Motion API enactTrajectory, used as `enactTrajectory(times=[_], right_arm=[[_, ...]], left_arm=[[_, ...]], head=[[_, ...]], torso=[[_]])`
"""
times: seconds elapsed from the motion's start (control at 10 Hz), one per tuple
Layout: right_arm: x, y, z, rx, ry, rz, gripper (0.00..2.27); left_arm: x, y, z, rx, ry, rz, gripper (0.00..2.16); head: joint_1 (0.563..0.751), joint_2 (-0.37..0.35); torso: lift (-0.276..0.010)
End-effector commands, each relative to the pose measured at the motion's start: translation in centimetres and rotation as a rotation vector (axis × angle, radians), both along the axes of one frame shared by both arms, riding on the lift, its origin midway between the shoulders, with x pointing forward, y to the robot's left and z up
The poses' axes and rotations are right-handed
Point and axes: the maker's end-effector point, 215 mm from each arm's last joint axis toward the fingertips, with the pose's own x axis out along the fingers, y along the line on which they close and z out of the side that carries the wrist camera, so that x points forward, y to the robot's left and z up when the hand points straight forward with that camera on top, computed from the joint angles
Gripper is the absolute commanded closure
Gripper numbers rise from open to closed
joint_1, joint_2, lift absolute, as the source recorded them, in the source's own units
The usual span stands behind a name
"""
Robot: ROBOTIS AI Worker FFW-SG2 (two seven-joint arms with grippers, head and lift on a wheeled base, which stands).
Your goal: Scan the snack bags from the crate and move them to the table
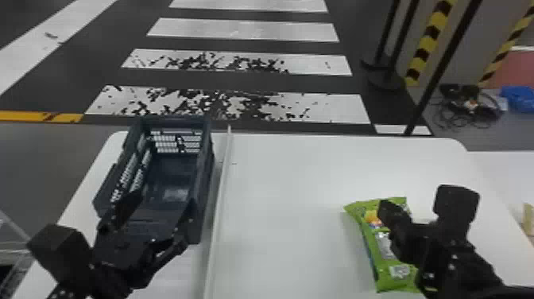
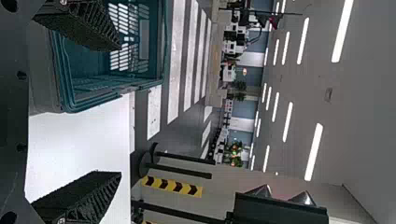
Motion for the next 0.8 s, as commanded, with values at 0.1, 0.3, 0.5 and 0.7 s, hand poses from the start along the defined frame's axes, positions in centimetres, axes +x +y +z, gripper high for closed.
enactTrajectory(times=[0.1, 0.3, 0.5, 0.7], right_arm=[[-1.3, -6.6, -0.9, 0.015, -0.017, -0.097, 2.25], [-3.2, -9.1, -1.4, 0.002, -0.025, -0.135, 2.25], [-4.9, -10.9, -2.2, -0.01, -0.017, -0.158, 2.25], [-6.4, -11.9, -2.8, -0.013, -0.008, -0.168, 2.25]], left_arm=[[-0.1, 0.0, -0.2, 0.003, 0.003, -0.003, 0.04], [-0.1, -0.3, 0.0, -0.002, 0.001, -0.008, 0.04], [-0.3, -0.6, -0.1, -0.007, 0.001, -0.014, 0.04], [-0.6, -0.7, -0.4, -0.009, 0.005, -0.02, 0.04]], head=[[0.695, -0.102], [0.695, -0.155], [0.695, -0.207], [0.695, -0.233]], torso=[[-0.095], [-0.095], [-0.095], [-0.095]])
